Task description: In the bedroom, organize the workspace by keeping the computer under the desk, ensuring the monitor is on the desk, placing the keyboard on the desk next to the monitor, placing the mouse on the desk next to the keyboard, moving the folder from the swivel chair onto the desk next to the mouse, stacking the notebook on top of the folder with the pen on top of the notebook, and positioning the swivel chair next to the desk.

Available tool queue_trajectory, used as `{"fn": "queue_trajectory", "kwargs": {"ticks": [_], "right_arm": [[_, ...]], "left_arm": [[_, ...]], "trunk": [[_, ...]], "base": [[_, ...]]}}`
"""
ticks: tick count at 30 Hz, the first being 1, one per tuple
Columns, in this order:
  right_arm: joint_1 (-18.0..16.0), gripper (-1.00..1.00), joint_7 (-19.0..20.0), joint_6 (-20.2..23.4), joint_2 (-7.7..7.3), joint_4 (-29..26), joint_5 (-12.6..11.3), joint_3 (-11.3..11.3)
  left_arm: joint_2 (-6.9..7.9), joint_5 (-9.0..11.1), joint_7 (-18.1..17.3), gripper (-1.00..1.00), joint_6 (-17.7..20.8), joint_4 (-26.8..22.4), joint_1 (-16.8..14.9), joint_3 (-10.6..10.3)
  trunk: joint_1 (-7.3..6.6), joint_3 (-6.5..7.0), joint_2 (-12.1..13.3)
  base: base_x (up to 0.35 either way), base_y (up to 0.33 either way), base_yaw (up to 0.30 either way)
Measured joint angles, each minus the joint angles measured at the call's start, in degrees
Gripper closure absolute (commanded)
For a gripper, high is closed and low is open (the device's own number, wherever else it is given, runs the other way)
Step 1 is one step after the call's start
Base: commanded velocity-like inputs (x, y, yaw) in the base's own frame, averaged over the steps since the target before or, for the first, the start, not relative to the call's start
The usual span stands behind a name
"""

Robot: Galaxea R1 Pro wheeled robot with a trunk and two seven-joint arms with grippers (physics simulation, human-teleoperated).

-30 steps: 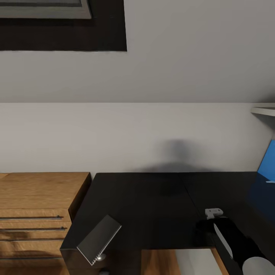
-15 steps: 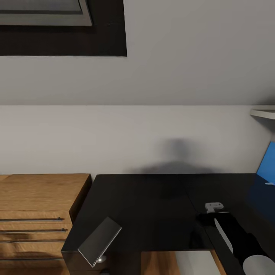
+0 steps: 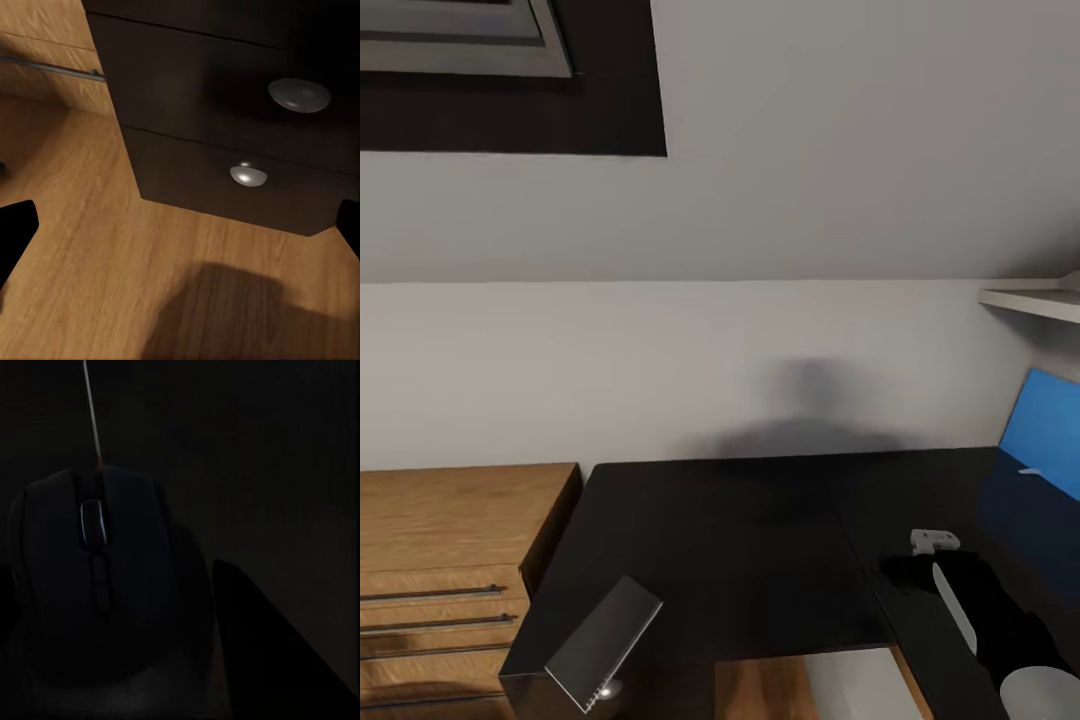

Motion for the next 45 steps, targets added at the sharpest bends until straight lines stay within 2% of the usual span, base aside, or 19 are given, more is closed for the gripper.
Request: {"fn": "queue_trajectory", "kwargs": {"ticks": [8, 15, 18, 23, 32, 45], "right_arm": [[0.04, 1.0, -0.01, 0.0, 0.07, 0.08, 0.01, 0.12], [0.03, 1.0, -0.11, -0.08, 1.05, 0.1, 0.15, 0.12], [0.05, 1.0, -0.09, 1.66, 1.18, -0.1, 0.02, 0.09], [0.06, 1.0, -0.08, 3.58, 1.21, -0.89, 0.01, 0.01], [0.06, 1.0, -0.08, 3.68, 1.21, -1.31, -0.01, -0.03], [0.05, 1.0, -0.19, 3.24, 1.05, -1.27, 0.49, 0.23]], "left_arm": [[-0.01, 0.02, -0.32, -1.0, -0.21, 1.69, 0.0, 0.05], [0.0, 0.03, -0.34, -1.0, -0.23, 2.19, 0.0, 0.04], [0.0, 0.08, -0.38, -1.0, -0.23, 2.29, 0.0, 0.09], [0.0, 0.11, -0.35, -1.0, -0.24, 2.42, -0.01, 0.12], [0.0, 0.93, -0.41, -1.0, -0.24, 2.48, -0.01, 0.07], [-0.18, 1.0, -0.42, -1.0, -0.21, 2.48, -0.01, 0.18]], "trunk": [[0.01, 0.01, 0.0], [0.04, 0.01, 0.0], [0.03, 0.01, 0.01], [0.04, 0.01, 0.01], [0.03, 0.01, 0.01], [0.02, 0.01, 0.0]], "base": [[-0.045, 0.0, -0.011], [-0.304, 0.0, 0.0], [-0.333, 0.045, -0.066], [-0.333, 0.079, -0.215], [-0.316, 0.07, -0.255], [-0.09, 0.004, -0.203]]}}
